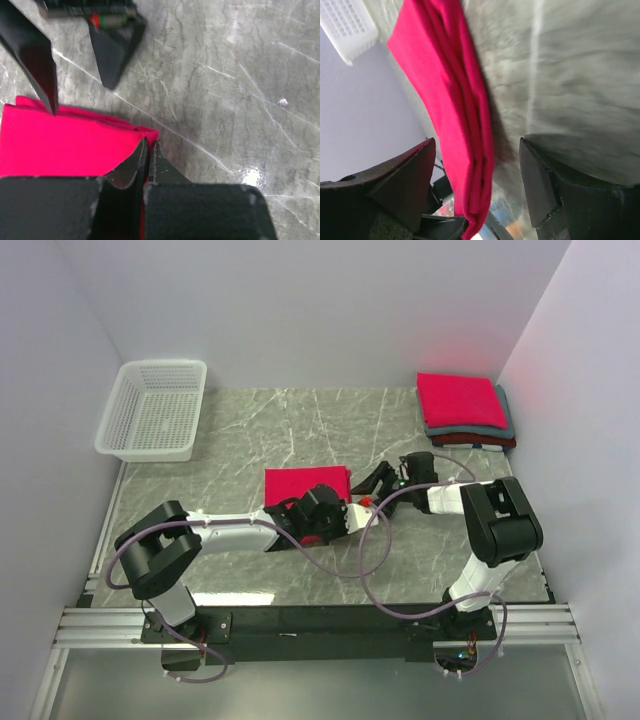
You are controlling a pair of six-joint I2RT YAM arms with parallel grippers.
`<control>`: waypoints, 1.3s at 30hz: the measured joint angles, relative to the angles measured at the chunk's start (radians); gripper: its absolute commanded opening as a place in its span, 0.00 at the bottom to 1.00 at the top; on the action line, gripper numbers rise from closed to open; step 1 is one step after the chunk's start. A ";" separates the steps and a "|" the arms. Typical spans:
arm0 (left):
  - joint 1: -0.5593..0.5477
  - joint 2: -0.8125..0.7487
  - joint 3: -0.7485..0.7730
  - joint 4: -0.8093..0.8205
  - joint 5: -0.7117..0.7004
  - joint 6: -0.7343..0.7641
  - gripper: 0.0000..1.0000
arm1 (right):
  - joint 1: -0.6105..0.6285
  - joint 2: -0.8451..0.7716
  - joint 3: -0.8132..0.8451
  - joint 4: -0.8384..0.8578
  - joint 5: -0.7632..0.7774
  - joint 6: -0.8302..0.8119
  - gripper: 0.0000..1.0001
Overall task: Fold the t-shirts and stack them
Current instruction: Neatly place the folded tshirt to the corner
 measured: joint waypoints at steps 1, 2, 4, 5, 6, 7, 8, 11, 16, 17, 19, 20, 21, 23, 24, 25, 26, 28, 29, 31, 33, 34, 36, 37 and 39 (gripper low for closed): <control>0.003 -0.001 0.002 -0.001 0.002 -0.003 0.01 | 0.014 0.005 0.001 0.010 -0.003 0.008 0.75; 0.006 -0.002 0.005 -0.003 0.005 -0.005 0.01 | 0.026 0.011 0.003 0.018 -0.003 0.017 0.75; 0.012 -0.004 0.015 -0.007 0.010 -0.014 0.01 | 0.056 0.032 0.012 0.038 -0.011 0.040 0.73; 0.016 -0.007 0.020 -0.008 0.012 -0.020 0.01 | 0.065 0.041 0.018 0.046 -0.016 0.050 0.72; 0.018 -0.009 0.025 -0.008 0.014 -0.023 0.01 | 0.075 0.058 0.031 0.051 -0.021 0.062 0.72; 0.019 -0.011 0.030 -0.008 0.017 -0.025 0.01 | 0.080 0.071 0.041 0.054 -0.026 0.070 0.71; 0.021 -0.013 0.036 -0.009 0.019 -0.026 0.01 | 0.086 0.088 0.058 0.054 -0.033 0.079 0.70; 0.021 -0.014 0.054 -0.008 0.027 -0.031 0.01 | 0.099 0.132 0.092 0.078 -0.046 0.107 0.67; 0.023 -0.014 0.061 -0.010 0.043 -0.043 0.01 | 0.106 0.160 0.104 0.100 -0.034 0.151 0.58; 0.023 -0.014 0.061 -0.011 0.047 -0.047 0.01 | 0.107 0.168 0.113 0.100 -0.027 0.157 0.56; 0.023 -0.014 0.061 -0.011 0.053 -0.051 0.01 | 0.110 0.181 0.129 0.101 -0.004 0.168 0.50; 0.023 -0.014 0.061 -0.012 0.054 -0.053 0.01 | 0.111 0.186 0.134 0.101 0.006 0.177 0.49; 0.023 -0.014 0.061 -0.012 0.055 -0.056 0.01 | 0.113 0.188 0.138 0.100 0.017 0.183 0.48; 0.024 -0.014 0.061 -0.012 0.058 -0.059 0.01 | 0.117 0.188 0.144 0.096 0.045 0.192 0.45; 0.024 -0.014 0.061 -0.012 0.060 -0.059 0.01 | 0.119 0.188 0.145 0.094 0.055 0.196 0.43; 0.025 -0.014 0.061 -0.012 0.062 -0.060 0.01 | 0.121 0.188 0.148 0.089 0.069 0.201 0.43; 0.025 -0.014 0.061 -0.012 0.063 -0.063 0.01 | 0.123 0.188 0.150 0.086 0.082 0.206 0.43; 0.025 -0.014 0.061 -0.012 0.064 -0.066 0.01 | 0.125 0.188 0.160 0.077 0.104 0.214 0.42; 0.025 -0.014 0.061 -0.012 0.065 -0.067 0.01 | 0.128 0.188 0.164 0.074 0.116 0.217 0.41; 0.025 -0.014 0.061 -0.012 0.068 -0.072 0.01 | 0.136 0.189 0.175 0.060 0.142 0.218 0.33; 0.026 -0.014 0.061 -0.012 0.069 -0.074 0.01 | 0.145 0.196 0.195 0.030 0.167 0.209 0.17; 0.027 -0.014 0.061 -0.012 0.069 -0.074 0.01 | 0.148 0.198 0.206 0.015 0.177 0.201 0.12; 0.035 -0.014 0.068 -0.021 0.072 -0.078 0.04 | 0.157 0.201 0.223 -0.016 0.204 0.184 0.00; 0.039 -0.014 0.073 -0.027 0.074 -0.082 0.15 | 0.158 0.201 0.233 -0.031 0.214 0.175 0.00; 0.057 -0.014 0.089 -0.047 0.084 -0.090 0.28 | 0.162 0.201 0.253 -0.061 0.230 0.142 0.00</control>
